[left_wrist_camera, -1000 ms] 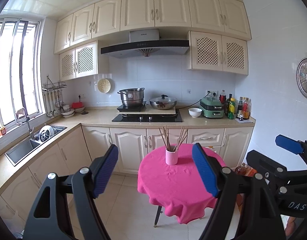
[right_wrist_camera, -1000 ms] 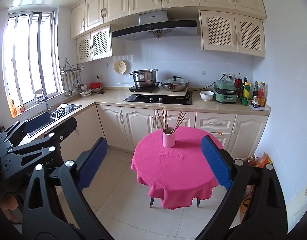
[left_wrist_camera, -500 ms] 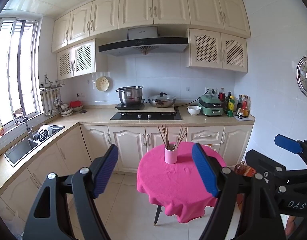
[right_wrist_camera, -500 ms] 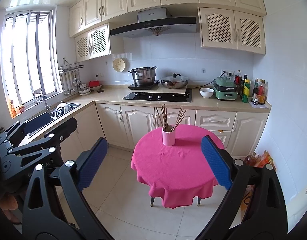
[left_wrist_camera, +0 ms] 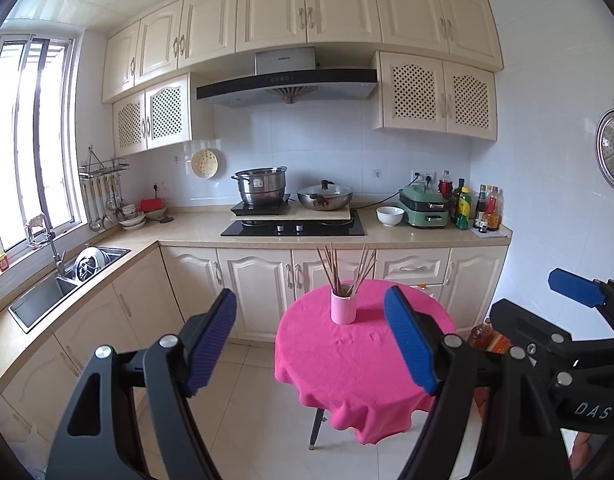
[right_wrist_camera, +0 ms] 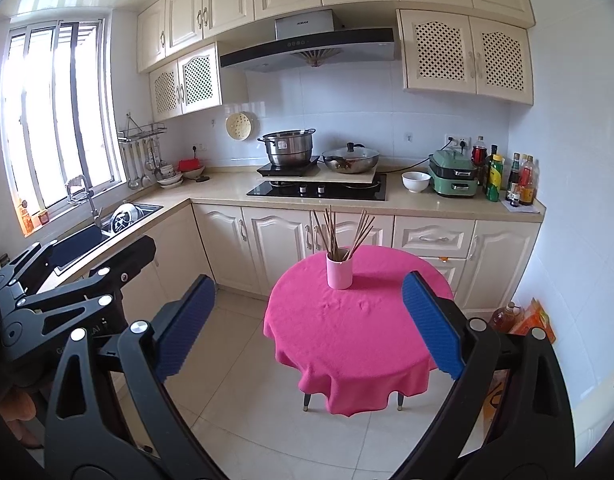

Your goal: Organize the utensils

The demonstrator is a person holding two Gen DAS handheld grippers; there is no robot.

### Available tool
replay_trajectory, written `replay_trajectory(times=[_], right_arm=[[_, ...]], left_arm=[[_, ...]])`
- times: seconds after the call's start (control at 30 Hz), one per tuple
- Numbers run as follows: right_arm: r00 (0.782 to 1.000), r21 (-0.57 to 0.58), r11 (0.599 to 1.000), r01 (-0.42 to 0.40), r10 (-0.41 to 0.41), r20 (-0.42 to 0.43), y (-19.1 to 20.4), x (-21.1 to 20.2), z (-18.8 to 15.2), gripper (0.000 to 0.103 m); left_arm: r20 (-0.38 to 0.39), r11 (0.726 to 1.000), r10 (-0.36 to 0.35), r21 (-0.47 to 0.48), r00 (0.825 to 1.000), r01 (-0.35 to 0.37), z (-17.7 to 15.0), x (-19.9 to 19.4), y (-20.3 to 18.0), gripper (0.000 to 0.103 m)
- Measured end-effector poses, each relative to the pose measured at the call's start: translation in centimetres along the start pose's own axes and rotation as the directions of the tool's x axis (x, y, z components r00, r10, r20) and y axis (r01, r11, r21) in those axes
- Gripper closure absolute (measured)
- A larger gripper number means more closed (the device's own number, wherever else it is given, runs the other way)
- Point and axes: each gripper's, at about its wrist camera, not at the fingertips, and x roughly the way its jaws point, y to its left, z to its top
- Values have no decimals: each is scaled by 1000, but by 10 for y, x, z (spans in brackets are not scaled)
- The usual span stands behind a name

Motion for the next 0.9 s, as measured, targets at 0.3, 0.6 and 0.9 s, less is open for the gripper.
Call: replay_trajectory(times=[0.3,0.6,0.9], right_arm=[[1000,3,1000,-4,4,-12,-2,8,1,10],[1000,9,1000,-7,8,-19,-4,12,1,10],[999,21,1000,-14,14,-32,-10,22,1,10]], left_arm=[[-6,1000,2,0,1000,-2,-1,4,-2,28],[-14,1000,2,1,1000,-2,-1,9,-3,28],[-27,1000,8,2,1000,-8,-4,19,-3,28]])
